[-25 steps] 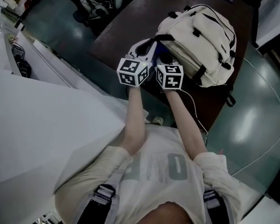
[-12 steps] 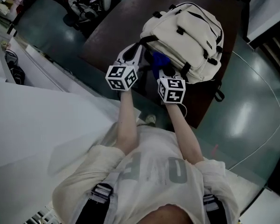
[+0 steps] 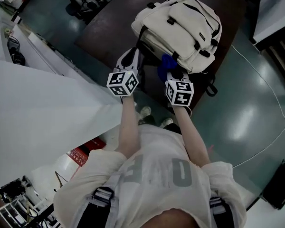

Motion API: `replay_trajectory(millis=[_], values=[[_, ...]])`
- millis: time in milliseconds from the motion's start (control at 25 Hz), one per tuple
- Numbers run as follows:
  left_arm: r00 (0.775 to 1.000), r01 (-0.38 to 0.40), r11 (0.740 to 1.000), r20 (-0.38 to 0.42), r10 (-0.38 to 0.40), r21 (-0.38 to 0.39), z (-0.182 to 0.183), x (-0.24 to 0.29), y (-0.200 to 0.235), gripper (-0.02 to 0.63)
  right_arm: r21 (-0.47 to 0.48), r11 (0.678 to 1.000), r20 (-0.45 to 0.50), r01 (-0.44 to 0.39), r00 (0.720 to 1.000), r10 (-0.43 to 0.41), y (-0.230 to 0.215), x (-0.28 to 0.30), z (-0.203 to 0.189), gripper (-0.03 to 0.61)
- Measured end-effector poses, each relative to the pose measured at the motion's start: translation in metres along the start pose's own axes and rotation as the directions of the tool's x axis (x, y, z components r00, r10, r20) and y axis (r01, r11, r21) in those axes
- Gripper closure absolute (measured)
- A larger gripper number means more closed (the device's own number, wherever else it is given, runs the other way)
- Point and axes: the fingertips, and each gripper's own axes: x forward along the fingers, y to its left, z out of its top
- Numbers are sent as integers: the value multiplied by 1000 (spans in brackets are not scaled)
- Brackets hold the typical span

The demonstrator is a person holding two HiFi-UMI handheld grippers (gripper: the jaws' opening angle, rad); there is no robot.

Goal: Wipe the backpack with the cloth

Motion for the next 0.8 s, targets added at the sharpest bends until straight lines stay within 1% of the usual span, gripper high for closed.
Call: replay_trajectory(millis=[160, 280, 400, 480, 640, 800], values=[[999, -28, 1000, -16, 29, 13, -8, -20, -12, 572, -41, 999, -7, -3, 1000, 2, -15, -16, -9, 537], [999, -46, 999, -13, 46, 15, -12, -29, -16, 572, -16, 1000, -11, 8, 1000, -8, -28, -29, -19, 537], [999, -48, 999, 9, 48, 9, -10, -29, -24, 572, -1, 1000, -9, 21, 1000, -21, -42, -39, -25, 536], [1000, -27, 1000, 7, 27, 13, -13, -24, -35, 572, -14, 999, -2, 36, 999, -36, -51, -45, -24, 537], [1000, 25, 1000, -15, -25, 15, -24, -14, -58, 572, 18, 996, -3, 82, 997, -82, -75, -57, -27, 537], [997, 74, 997, -22, -74, 22, -28, -3, -78, 572, 4, 993, -2, 122, 993, -122, -95, -66, -27, 537]])
